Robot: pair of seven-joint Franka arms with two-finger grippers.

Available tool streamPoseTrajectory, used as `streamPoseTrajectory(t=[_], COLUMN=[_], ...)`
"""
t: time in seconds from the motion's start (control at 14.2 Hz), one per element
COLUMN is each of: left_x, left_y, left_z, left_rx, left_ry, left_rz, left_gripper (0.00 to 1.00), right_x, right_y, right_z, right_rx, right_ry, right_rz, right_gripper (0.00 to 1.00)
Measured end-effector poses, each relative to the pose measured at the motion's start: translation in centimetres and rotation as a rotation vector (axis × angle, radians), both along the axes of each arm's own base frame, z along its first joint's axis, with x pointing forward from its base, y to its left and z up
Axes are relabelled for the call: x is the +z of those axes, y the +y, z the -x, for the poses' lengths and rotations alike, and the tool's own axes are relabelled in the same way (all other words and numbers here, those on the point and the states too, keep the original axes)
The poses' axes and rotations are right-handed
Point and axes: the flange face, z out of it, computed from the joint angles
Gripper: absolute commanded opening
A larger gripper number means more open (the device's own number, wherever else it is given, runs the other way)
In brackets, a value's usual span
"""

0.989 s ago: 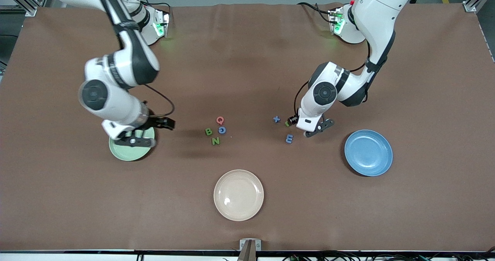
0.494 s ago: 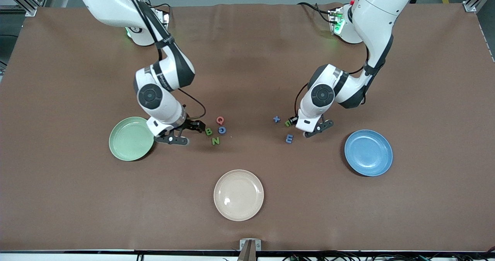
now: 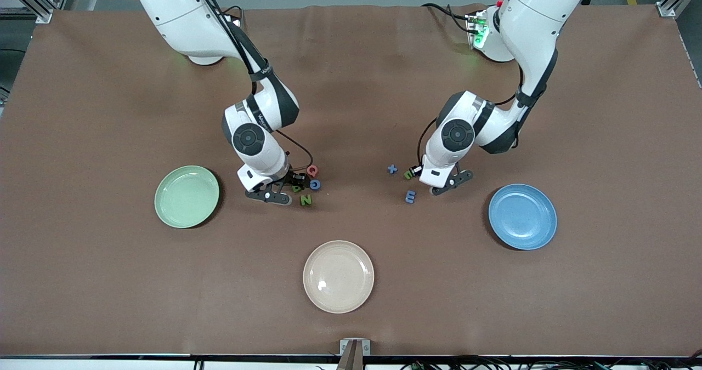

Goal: Sort upper and lower case letters into plates
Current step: 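Grasp the green b with the left gripper while the right gripper reaches B, then drop the b on the blue plate while the right gripper grasps B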

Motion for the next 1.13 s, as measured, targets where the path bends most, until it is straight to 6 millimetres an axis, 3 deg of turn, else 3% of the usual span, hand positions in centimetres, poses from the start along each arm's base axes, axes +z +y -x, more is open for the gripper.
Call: streamPoseTrajectory(t=[0.28,0.49,0.64,0.78,1.13], left_x=[0.1,0.2,0.8,2.6,8.0], left_y=[-0.1,0.0,0.9,2.9,11.5], left_z=[0.0,-0.2,-1.4,-3.9,-11.5], left_rx=[-0.001,0.003,0.021,0.029,-0.003], left_ry=[-0.006,-0.010,-0.033,-0.083,-0.166], left_rz=[0.005,0.006,0.010,0.012,0.003], left_gripper=[0.03,0.01,0.00,0.00,0.00], right_x=[-0.2,-0.3,-0.4,-0.6,-0.7], right_y=[0.0,0.0,0.3,0.8,1.1], right_z=[0.0,0.0,0.2,0.6,0.5], right_rx=[-0.001,0.000,0.007,0.022,0.052], right_ry=[0.001,0.000,0.000,-0.001,-0.017], right_rz=[0.002,0.002,0.002,0.007,0.020], right_gripper=[0.74,0.72,0.72,0.72,0.64])
